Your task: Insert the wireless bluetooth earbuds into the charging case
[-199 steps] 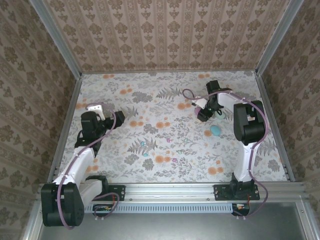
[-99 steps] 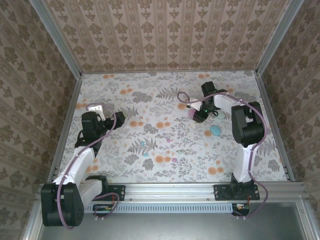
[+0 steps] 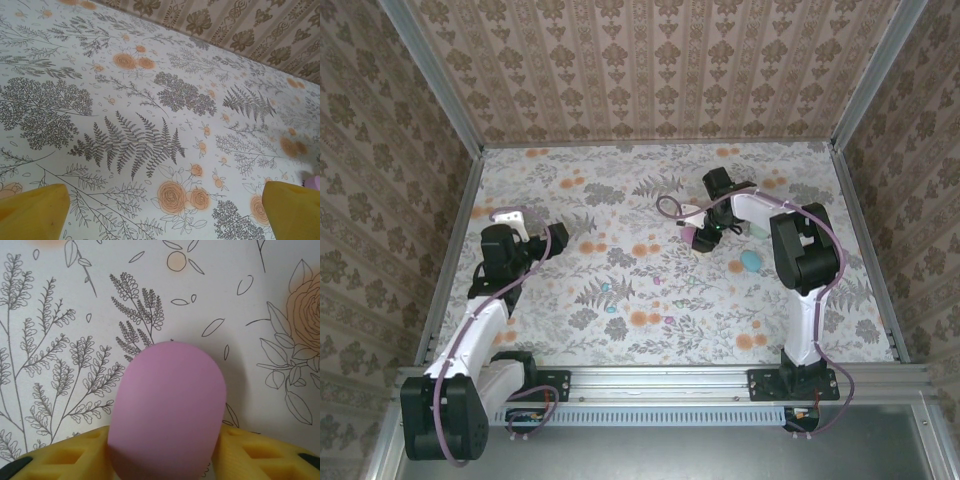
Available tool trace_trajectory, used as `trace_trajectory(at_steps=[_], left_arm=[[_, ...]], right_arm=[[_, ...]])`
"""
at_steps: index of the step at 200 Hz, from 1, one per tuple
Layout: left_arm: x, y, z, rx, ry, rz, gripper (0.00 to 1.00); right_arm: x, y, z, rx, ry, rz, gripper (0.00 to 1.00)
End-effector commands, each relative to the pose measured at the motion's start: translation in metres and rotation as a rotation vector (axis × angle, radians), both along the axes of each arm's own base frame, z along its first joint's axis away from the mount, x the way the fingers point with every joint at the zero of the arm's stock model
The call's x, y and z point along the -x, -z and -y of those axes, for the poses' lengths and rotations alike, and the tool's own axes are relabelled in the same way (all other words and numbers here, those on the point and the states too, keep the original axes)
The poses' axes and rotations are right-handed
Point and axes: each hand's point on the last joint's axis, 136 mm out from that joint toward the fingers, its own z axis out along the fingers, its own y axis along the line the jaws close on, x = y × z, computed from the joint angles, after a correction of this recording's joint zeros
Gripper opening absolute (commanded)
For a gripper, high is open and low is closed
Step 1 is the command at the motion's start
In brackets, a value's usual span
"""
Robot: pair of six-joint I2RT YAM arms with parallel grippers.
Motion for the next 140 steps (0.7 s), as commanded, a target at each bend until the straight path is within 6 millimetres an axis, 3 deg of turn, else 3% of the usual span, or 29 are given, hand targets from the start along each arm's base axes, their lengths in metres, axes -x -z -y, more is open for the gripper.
trace_trajectory(at_steps=[1, 43, 94, 118, 140], left_arm=[[0.0, -0.006, 0.0, -0.016, -0.002, 0.019, 1.0], [-0.001, -0.006, -0.001, -0.014, -0.002, 0.015, 1.0], [0.0, -0.007, 0.0, -0.01, -0.001, 0.014, 1.0], [0.0, -0.011, 0.007, 0.026, 0.026, 0.018, 1.0], [-0.003, -0.022, 0.024, 0.11, 0.089, 0.03, 0.97]], right_arm=[[0.004, 0.004, -0.006, -0.009, -0.027, -0.04, 0.56], [0.003, 0.008, -0.011, -0.033, -0.009, -0.061, 0.57], [0.001, 0.007, -0.01, -0.029, 0.004, -0.051, 0.39], [0.002, -0.015, -0.021, -0.101, -0.007, -0.002, 0.37], [0.006, -0.06, -0.044, -0.269, -0.027, 0.076, 0.37]])
